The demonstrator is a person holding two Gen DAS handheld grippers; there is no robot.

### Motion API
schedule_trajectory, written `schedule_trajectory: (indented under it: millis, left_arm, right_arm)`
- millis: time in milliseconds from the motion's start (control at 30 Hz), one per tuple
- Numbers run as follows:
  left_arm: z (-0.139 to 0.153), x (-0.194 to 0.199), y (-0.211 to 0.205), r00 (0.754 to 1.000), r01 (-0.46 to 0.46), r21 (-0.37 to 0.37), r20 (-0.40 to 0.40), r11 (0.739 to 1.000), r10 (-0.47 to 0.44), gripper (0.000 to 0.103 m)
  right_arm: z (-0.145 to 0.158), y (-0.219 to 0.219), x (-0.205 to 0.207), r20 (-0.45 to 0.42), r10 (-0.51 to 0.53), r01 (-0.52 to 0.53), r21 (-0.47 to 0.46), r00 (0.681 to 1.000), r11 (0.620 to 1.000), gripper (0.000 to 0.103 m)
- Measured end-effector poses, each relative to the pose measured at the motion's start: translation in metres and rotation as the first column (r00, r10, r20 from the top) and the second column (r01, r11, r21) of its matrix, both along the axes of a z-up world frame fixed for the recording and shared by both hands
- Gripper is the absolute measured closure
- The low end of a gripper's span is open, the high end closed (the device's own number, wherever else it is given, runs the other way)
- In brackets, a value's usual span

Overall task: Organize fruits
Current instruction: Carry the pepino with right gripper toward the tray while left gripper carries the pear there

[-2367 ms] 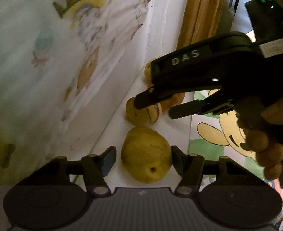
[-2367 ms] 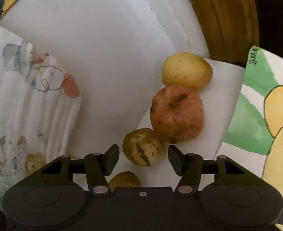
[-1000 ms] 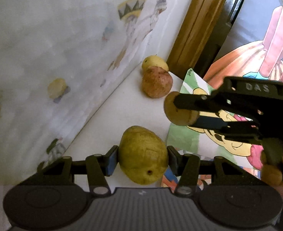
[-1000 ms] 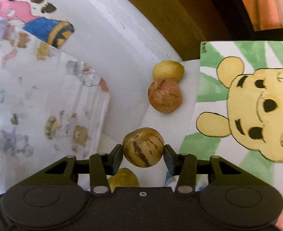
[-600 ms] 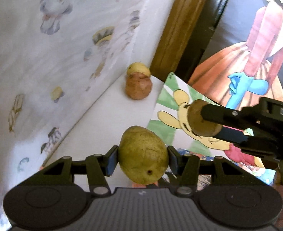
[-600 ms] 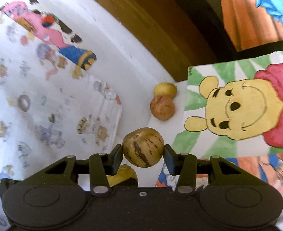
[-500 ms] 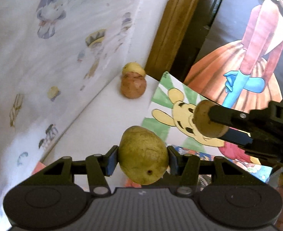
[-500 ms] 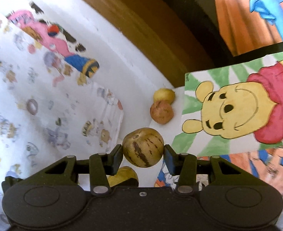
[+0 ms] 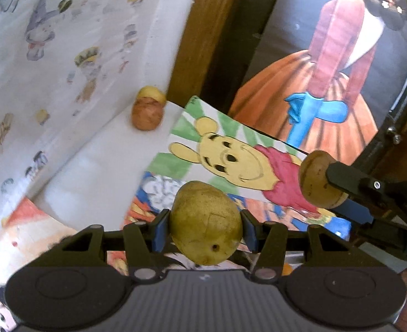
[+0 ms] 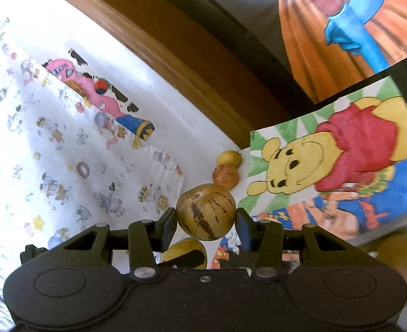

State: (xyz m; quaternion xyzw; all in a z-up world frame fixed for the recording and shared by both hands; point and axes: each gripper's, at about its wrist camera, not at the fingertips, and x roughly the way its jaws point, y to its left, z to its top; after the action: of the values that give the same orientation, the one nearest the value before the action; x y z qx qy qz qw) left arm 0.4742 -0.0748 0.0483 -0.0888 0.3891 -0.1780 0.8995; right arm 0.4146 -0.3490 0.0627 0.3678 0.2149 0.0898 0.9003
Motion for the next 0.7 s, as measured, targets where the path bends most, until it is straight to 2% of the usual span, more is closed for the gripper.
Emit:
schedule_trajectory:
  millis: [433, 700]
  left_arm:
    - [0.009, -0.061, -0.041, 0.996, 0.079, -0.043, -0.040, 0.996, -0.081, 0.045]
    - [0.003, -0.093, -0.064, 0.988, 0.135, -0.033, -0.072, 0.990, -0.138, 0.045]
  right_arm:
    - [0.007, -0.031, -0.117, -0.018, -0.017, 0.015, -0.110, 1.000, 0.994, 0.055]
    - [-0.009, -0.037, -0.177, -0.064, -0.042, 0.035, -0.103, 0.997, 0.994, 0.055]
